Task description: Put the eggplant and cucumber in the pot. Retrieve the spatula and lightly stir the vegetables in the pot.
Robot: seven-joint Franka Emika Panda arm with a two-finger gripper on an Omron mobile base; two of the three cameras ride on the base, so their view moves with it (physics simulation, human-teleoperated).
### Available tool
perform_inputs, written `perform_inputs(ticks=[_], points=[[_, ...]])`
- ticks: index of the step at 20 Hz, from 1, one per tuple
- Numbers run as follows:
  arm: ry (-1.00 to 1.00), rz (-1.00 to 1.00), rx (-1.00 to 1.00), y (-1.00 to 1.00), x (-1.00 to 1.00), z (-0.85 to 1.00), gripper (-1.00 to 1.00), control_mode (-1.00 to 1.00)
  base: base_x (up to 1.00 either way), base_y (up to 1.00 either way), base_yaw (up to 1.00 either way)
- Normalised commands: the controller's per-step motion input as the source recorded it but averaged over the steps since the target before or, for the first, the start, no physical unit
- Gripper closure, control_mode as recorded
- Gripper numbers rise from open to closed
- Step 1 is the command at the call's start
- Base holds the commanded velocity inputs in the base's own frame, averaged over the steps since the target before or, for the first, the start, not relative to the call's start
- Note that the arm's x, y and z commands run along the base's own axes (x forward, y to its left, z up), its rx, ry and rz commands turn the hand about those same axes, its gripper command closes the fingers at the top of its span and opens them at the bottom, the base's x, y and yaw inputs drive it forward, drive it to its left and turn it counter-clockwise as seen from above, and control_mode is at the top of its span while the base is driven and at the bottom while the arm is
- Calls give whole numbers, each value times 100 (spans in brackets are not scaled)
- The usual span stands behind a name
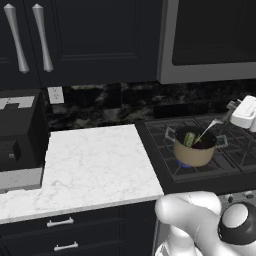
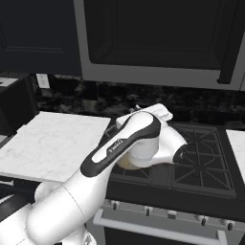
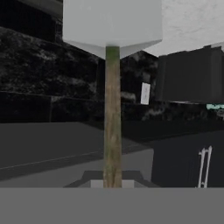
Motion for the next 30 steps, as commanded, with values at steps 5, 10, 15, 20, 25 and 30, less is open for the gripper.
perform_inputs(ticks=[5, 10, 15, 20, 25, 30], points=[[-2, 9, 0, -11, 60, -25, 100, -100, 0, 0, 0], [0, 6, 0, -4, 51, -34, 100, -100, 0, 0, 0], [0, 1, 0, -22, 25, -24, 100, -100, 0, 0, 0], [0, 0, 0, -21, 29, -4, 100, -100, 0, 0, 0], [0, 0, 0, 0, 25, -17, 100, -100, 0, 0, 0], [0, 0, 0, -1, -4, -31, 100, -100, 0, 0, 0]])
